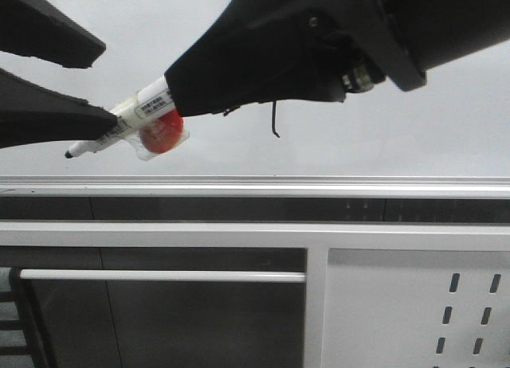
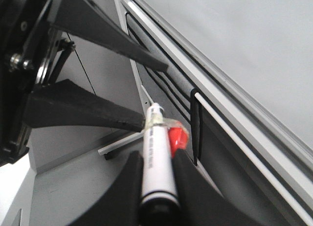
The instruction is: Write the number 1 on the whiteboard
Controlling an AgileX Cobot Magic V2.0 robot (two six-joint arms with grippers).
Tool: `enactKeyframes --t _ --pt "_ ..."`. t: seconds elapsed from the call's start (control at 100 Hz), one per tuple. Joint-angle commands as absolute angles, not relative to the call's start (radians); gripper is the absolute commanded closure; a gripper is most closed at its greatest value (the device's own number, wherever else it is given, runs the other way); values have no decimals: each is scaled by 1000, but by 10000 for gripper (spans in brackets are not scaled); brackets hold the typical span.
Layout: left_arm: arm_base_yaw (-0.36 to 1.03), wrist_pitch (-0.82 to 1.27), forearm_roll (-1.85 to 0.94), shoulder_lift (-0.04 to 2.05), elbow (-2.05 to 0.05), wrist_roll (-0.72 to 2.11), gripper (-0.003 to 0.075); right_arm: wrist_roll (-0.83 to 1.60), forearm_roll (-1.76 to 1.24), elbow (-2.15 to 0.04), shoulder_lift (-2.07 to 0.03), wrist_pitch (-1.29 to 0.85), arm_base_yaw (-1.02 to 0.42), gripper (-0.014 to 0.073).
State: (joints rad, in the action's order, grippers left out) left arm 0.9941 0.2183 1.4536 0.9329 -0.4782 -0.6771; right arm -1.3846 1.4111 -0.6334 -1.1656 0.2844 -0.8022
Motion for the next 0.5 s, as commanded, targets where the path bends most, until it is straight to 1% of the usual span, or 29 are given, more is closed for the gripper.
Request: enactKeyframes --t 0.0,0.49 --pt "997 207 1425 928 -512 -686 419 -1383 1404 -670 -1148 307 -804 644" --pt "997 183 1409 983 -512 -686 419 -1383 1409 -670 -1148 317 -804 644"
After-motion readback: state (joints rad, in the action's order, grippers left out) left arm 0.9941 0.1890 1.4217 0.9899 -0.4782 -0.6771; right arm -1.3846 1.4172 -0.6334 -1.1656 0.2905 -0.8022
